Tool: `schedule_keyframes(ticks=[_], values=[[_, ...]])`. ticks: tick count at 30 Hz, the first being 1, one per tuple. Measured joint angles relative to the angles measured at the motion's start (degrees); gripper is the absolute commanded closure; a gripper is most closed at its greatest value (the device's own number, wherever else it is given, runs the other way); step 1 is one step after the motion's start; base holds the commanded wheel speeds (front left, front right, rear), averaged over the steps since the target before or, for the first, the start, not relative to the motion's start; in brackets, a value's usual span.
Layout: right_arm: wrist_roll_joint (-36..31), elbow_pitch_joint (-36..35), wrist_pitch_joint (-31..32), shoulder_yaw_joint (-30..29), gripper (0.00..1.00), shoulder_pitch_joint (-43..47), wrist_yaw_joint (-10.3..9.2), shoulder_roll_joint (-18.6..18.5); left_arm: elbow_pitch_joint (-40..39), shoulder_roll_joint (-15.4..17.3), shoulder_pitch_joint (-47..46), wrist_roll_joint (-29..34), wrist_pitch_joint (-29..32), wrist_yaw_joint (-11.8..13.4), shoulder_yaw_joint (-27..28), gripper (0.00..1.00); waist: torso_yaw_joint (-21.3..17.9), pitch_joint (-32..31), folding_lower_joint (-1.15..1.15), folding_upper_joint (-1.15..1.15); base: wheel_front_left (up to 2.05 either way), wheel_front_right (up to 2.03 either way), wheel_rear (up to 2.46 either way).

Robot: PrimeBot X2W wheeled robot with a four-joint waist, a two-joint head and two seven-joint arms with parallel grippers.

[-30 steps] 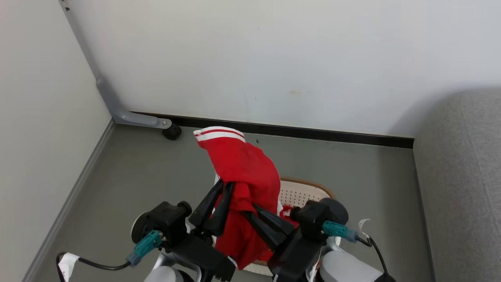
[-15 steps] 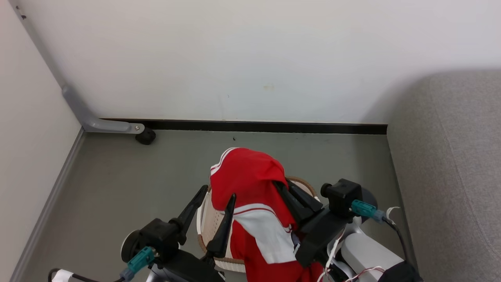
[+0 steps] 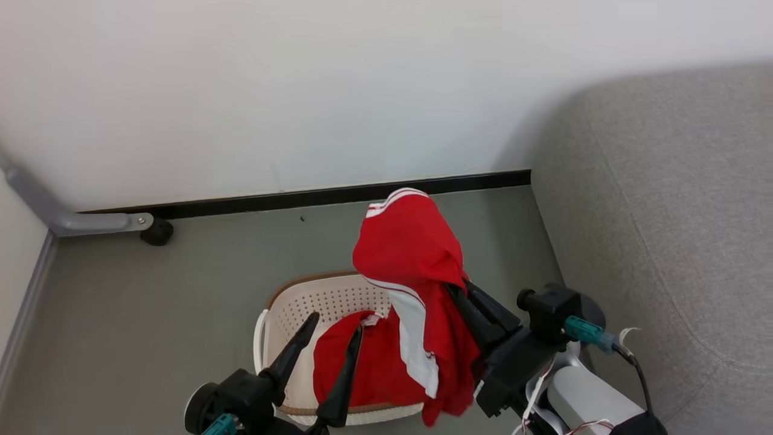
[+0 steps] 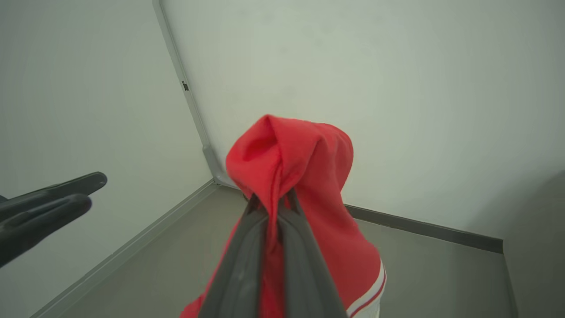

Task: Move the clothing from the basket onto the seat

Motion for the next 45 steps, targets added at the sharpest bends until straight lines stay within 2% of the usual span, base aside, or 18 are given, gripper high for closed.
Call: schedule_keyframes(ticks=[8, 15, 33, 38, 45], values=[[-1.42, -2.31, 0.01, -1.75, 1.00, 2.74, 0.00, -0.89, -1.25, 0.89, 0.44, 0.01, -1.08, 0.27, 1.18, 0.00, -4.76, 0.81, 0.00, 0.00, 0.00, 0.00, 0.00], [-2.48, -4.94, 0.00, -4.98, 1.00, 3.99, -0.58, -2.94, -2.00, 1.49, 2.25, 0.01, -1.96, 0.78, 2.19, 0.00, -10.67, 1.67, 0.00, 0.00, 0.00, 0.00, 0.00], [-5.26, -10.21, 0.00, -9.31, 1.00, 6.74, -1.00, -4.26, -3.77, 0.71, 3.69, 0.00, -2.53, 1.74, 1.98, 0.00, -22.98, 2.22, -0.01, -0.01, 0.00, 0.00, 0.00], [-5.01, -11.14, 0.00, -12.30, 1.00, 7.21, -1.00, -5.25, -4.24, 0.49, 3.67, 0.11, -2.40, 1.72, 0.96, 0.00, -25.08, 3.16, -0.01, -0.01, 0.00, 0.00, 0.00], [-3.70, -12.04, 0.00, -18.85, 1.00, 5.00, -1.08, -6.75, -4.95, 1.07, 3.66, 0.97, -0.99, 1.69, 0.07, 0.00, -25.56, 6.03, -0.01, -0.01, 0.00, 0.00, 0.00]])
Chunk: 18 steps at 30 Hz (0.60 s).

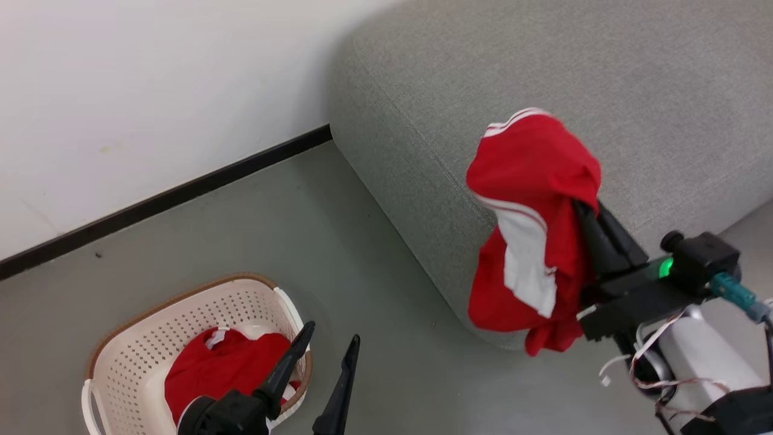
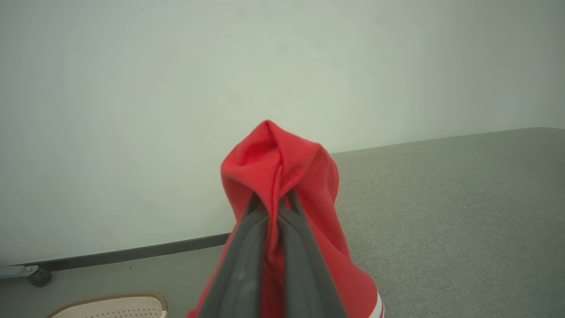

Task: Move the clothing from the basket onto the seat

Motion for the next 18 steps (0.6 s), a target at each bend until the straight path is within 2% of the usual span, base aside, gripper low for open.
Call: schedule_keyframes(ticks=[9, 13, 18], values=[[3.27, 3.11, -0.01, -8.82, 1.00, -11.54, 0.66, -2.88, -1.77, 1.70, -0.10, 0.82, 2.50, -0.01, -0.32, 0.00, 0.94, 4.69, 0.01, 0.00, 0.00, 0.00, 0.00], [4.11, 7.57, -0.02, -14.30, 1.00, -19.56, 0.69, -6.69, -2.59, 3.26, -1.25, 2.10, 4.74, -0.12, -1.74, 0.00, 1.80, 7.77, 0.02, 0.00, 0.00, 0.00, 0.00], [6.08, 11.36, -0.02, -19.13, 1.00, -26.14, 1.09, -9.09, -4.21, 4.43, -2.40, 2.23, 6.15, -0.58, -1.71, 0.00, 2.92, 11.26, 0.02, 0.00, 0.00, 0.00, 0.00]])
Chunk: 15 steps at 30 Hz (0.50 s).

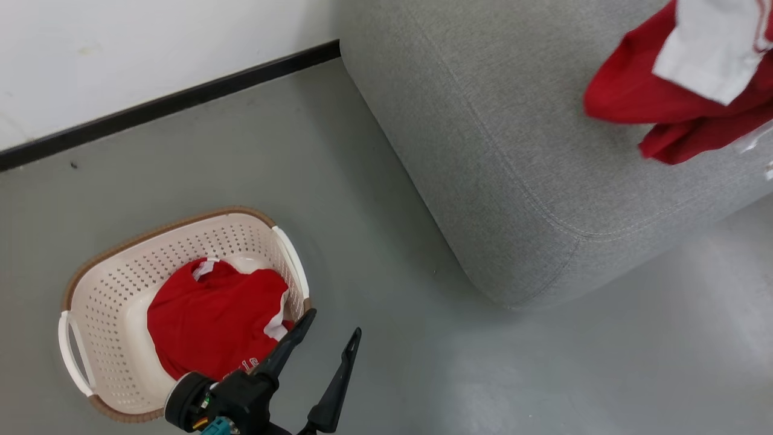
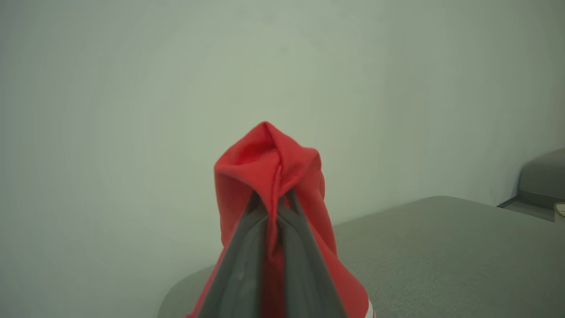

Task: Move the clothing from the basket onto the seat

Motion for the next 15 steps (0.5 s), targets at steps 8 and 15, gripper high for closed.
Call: schedule_keyframes(ticks=[8, 15], values=[[2.71, 7.11, 0.00, -6.33, 1.00, -9.49, -0.01, -2.21, -1.45, 1.62, -0.36, 0.00, 0.98, 0.00, 1.42, 0.00, 2.17, 5.86, 0.00, 0.00, 0.00, 0.00, 0.00], [3.05, 11.80, 0.00, -9.57, 1.00, -15.82, -0.30, -4.12, -2.99, 3.85, -0.18, 0.00, 1.46, 0.63, 3.93, 0.00, 4.14, 10.44, 0.00, 0.00, 0.00, 0.00, 0.00]])
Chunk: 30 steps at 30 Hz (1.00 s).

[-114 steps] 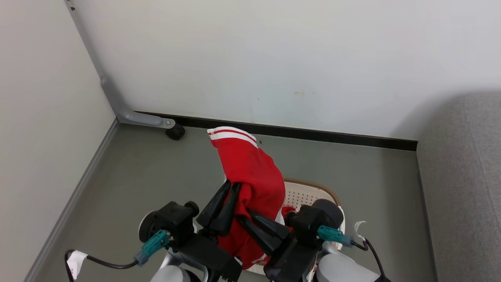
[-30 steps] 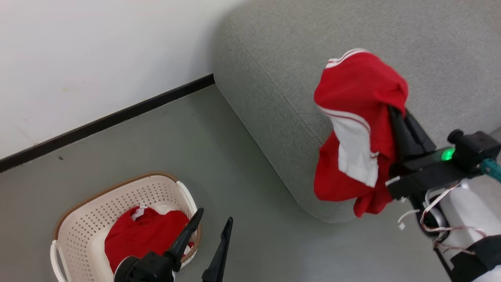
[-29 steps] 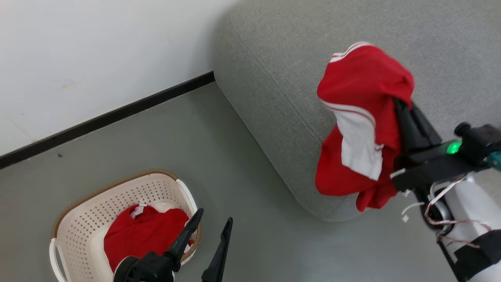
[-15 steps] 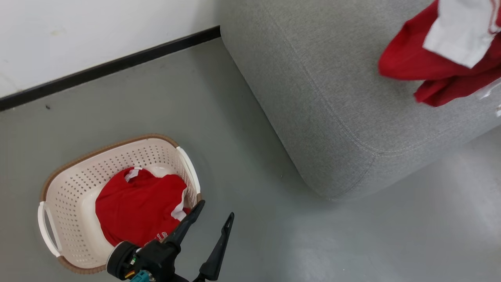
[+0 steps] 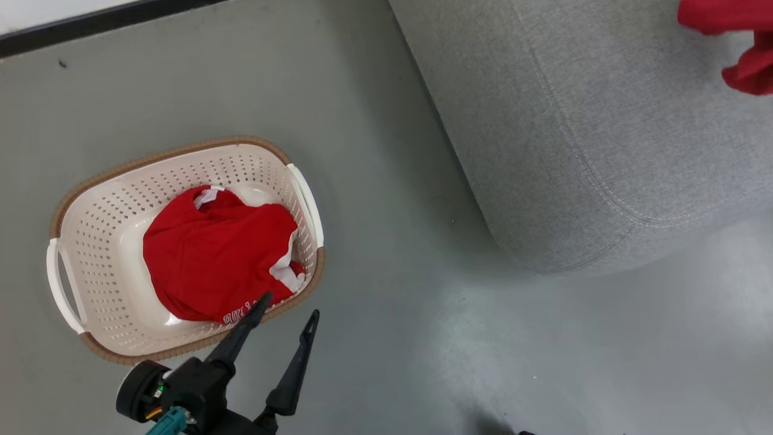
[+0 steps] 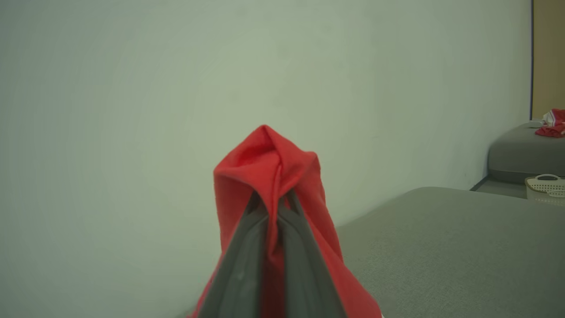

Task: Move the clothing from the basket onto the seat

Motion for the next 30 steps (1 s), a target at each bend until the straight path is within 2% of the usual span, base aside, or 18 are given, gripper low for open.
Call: schedule_keyframes(ticks=[6, 15, 22, 26, 30], values=[[-0.21, 3.12, -0.01, -2.03, 1.00, -3.38, -0.30, -2.03, -1.92, 1.67, 1.48, -0.02, 0.01, 1.22, 2.68, 0.00, 0.92, 3.76, 0.00, 0.00, 0.00, 0.00, 0.00], [-0.71, 8.04, -0.01, -3.86, 1.00, -5.53, -0.29, -2.61, -5.68, 4.09, 2.22, 0.00, 0.86, 2.02, 4.69, 0.00, 0.84, 9.29, -0.01, 0.00, 0.00, 0.00, 0.00], [-0.87, 11.60, 0.00, -4.95, 1.00, -5.53, -0.30, -1.85, -7.75, 4.52, 1.65, 0.33, 1.60, 2.45, 5.27, 0.00, 0.55, 12.93, 0.00, 0.00, 0.00, 0.00, 0.00], [-1.42, 14.32, -0.01, -5.88, 1.00, -5.57, -1.20, -1.51, -8.23, 4.65, 0.92, 0.34, 1.60, 2.47, 5.87, 0.00, 0.56, 15.05, 0.00, 0.00, 0.00, 0.00, 0.00], [-2.86, 16.66, -0.01, -5.47, 1.00, -6.11, -1.30, 1.10, -7.56, 4.43, 0.86, 0.33, 1.51, 2.50, 5.88, 0.00, 0.87, 16.04, 0.00, 0.01, 0.00, 0.00, 0.00]])
